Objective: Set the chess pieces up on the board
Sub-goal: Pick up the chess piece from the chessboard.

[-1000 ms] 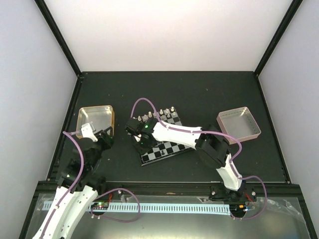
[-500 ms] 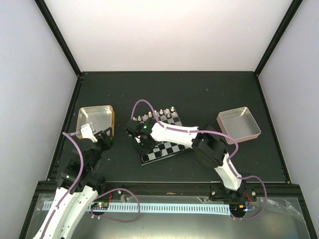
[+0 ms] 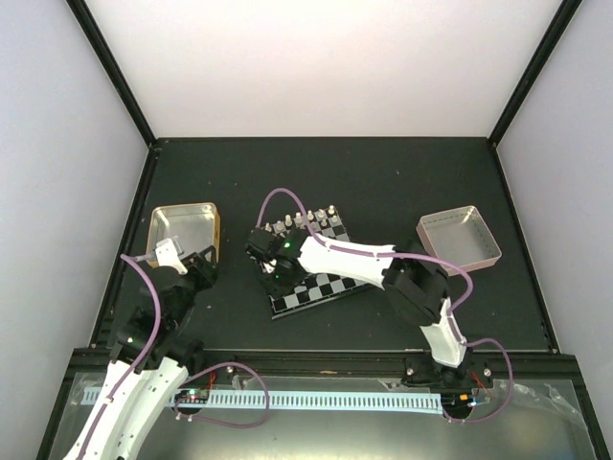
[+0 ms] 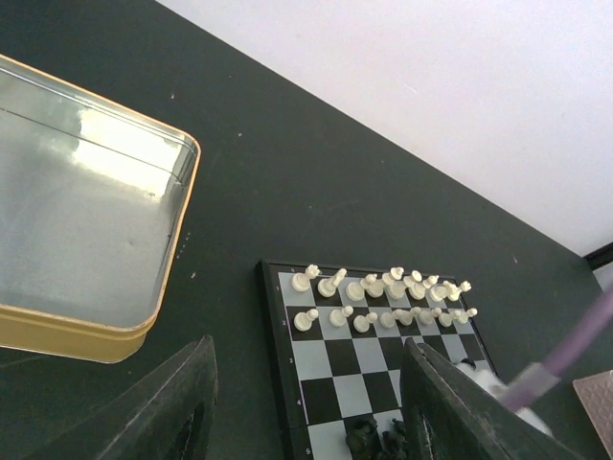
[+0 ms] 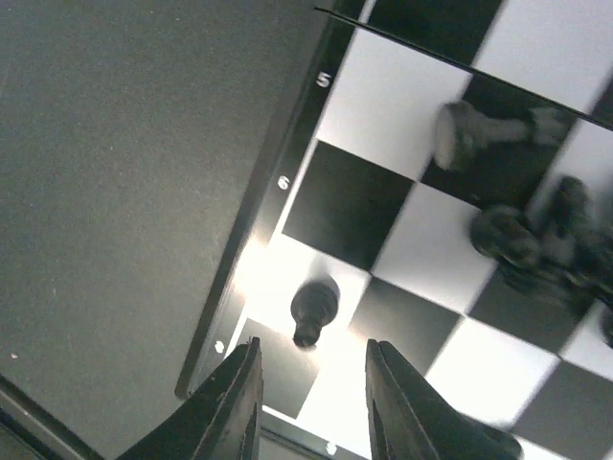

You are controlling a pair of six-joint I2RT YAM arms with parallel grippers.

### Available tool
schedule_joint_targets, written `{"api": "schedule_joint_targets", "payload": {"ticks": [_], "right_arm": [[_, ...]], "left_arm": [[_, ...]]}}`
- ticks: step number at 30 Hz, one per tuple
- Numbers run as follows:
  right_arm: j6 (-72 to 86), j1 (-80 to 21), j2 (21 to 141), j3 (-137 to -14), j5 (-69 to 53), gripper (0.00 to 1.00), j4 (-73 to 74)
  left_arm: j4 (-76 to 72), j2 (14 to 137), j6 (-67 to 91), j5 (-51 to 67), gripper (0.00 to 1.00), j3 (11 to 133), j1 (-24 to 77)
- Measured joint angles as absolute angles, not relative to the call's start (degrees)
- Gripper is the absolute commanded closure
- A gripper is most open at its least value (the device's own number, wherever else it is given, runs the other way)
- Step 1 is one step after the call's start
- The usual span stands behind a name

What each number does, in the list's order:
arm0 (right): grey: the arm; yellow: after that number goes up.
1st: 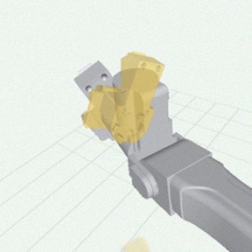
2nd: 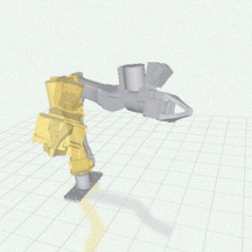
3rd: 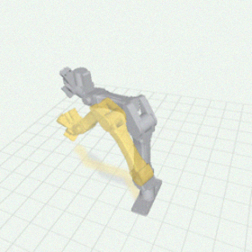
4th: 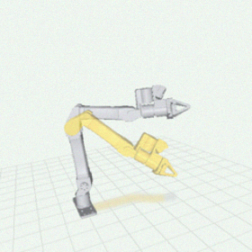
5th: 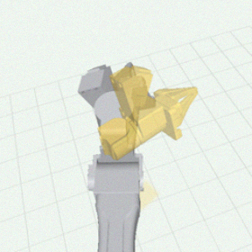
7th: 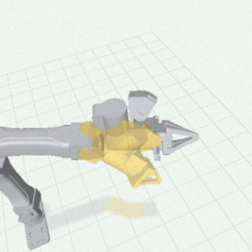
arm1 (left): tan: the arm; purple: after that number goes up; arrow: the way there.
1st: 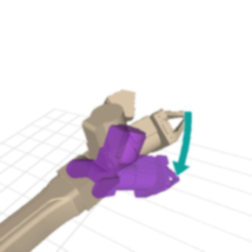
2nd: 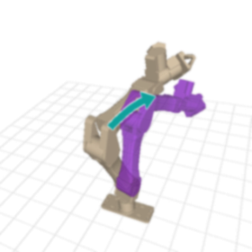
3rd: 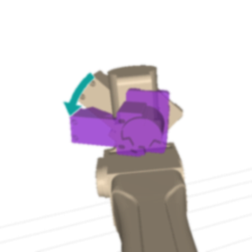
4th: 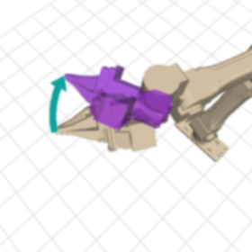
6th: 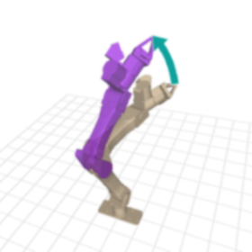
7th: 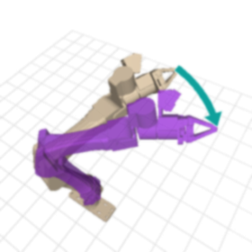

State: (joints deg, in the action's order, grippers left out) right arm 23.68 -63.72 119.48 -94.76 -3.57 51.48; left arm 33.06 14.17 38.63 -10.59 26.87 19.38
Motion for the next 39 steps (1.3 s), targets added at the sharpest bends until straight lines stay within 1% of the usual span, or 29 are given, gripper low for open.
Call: {"api": "schedule_joint_targets", "payload": {"ticks": [4, 8, 10, 15, 25, 33, 39], "right_arm": [[27.4, -63.2, 113.3, -88.7, -0.6, 0.68, 49.2], [32.4, -61.6, 107.5, -83.0, 3.1, 0.60, 48.2], [34.6, -61.0, 106.6, -81.2, 4.5, 0.57, 48.1], [38.2, -61.0, 107.0, -77.8, 5.9, 0.57, 47.9], [41.3, -61.0, 107.1, -75.6, 5.1, 0.57, 46.6], [42.0, -61.3, 108.0, -74.3, 3.3, 0.62, 46.1], [42.6, -61.6, 108.3, -73.5, 2.6, 0.73, 45.8]], "left_arm": [[33.1, 14.2, 38.6, -10.5, 0.45, 26.9, 19.4], [33.0, 14.2, 38.6, -10.3, 0.44, 26.9, 19.4], [33.0, 14.2, 38.6, -10.2, 0.44, 26.9, 19.4], [33.0, 14.2, 38.6, -9.8, 0.44, 26.9, 19.4], [33.0, 14.2, 38.6, -9.7, 0.44, 26.9, 19.4], [33.0, 14.2, 38.6, -9.6, 0.44, 26.9, 19.4], [33.0, 14.2, 38.6, -9.6, 0.44, 26.9, 19.4]]}}
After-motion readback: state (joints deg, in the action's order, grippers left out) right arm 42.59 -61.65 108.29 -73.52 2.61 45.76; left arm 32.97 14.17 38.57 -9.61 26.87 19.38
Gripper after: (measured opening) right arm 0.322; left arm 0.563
